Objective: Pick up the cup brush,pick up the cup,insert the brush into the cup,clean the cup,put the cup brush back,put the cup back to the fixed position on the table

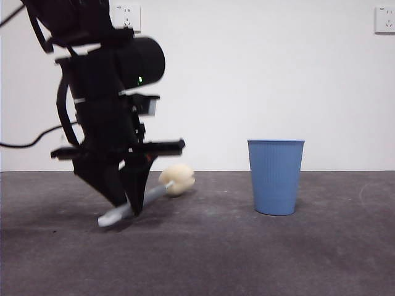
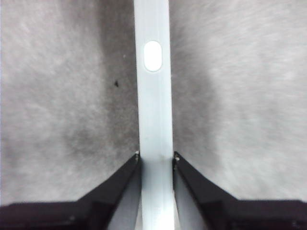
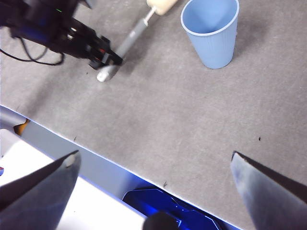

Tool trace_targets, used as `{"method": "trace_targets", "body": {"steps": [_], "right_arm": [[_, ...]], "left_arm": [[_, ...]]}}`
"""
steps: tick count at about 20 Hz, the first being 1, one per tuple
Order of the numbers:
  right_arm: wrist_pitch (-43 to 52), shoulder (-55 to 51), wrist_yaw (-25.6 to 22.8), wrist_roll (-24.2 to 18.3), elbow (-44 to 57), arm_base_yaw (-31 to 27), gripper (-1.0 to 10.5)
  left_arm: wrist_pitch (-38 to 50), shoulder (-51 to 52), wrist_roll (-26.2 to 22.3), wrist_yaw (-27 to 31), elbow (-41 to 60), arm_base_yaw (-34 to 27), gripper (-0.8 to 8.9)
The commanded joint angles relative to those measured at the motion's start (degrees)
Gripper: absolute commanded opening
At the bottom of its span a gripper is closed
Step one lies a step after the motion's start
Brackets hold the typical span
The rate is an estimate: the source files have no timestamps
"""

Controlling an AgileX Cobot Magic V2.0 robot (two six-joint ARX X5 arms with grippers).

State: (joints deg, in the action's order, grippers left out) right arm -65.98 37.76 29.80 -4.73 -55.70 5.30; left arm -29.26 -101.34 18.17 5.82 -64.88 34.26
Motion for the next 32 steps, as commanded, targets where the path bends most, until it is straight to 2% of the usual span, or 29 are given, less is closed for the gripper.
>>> {"method": "trace_targets", "body": {"steps": [1,5,7,9,11,17,21,23,27,30,32], "right_arm": [[0.39,0.44,-0.09,1.46,-0.17,0.13,5.6],[3.76,3.65,0.42,2.62,0.28,0.15,5.6],[9.97,6.01,1.84,4.61,1.92,0.79,5.6],[17.22,7.98,1.11,6.86,5.29,2.75,5.6],[24.55,9.53,-1.81,8.5,10.21,5.84,5.7],[51.04,14.38,-19.93,12.5,25.22,18.56,5.7],[66.16,20.63,-26.97,12.83,30.05,22.95,5.7],[71.45,24.55,-28.92,12.57,30.36,23.23,5.7],[85.37,35.54,-28.94,11.72,30.36,23.21,5.7],[93.85,43.3,-31.65,11.3,30.36,22.84,5.7],[98.79,46.86,-31.63,11.04,30.36,22.01,5.7]], "left_arm": [[-0.63,3.67,-2.45,0.04,0.33,-0.26,-0.08],[-4.31,12.63,-6.54,-0.15,0.33,-0.26,-0.08],[-7.32,18.23,-8.09,-0.55,0.33,-0.2,-0.08],[-10.19,23.93,-9.57,-1.2,0.33,-0.22,-0.08],[-12.68,29.2,-11.02,-1.73,0.33,-0.22,-0.08],[-19.63,39.87,-12.48,-1.7,0.33,-0.22,-0.08],[-24.04,43.12,-12.5,-1.88,0.33,-0.2,-0.08],[-25.49,43.87,-12.5,-1.88,0.33,-0.2,-0.08],[-26.93,44.33,-12.44,-1.88,0.33,-0.2,-0.08],[-27.54,44.33,-12.41,-1.88,0.33,-0.2,-0.08],[-28.26,44.33,-12.39,-1.88,0.33,-0.2,-0.08]]}}
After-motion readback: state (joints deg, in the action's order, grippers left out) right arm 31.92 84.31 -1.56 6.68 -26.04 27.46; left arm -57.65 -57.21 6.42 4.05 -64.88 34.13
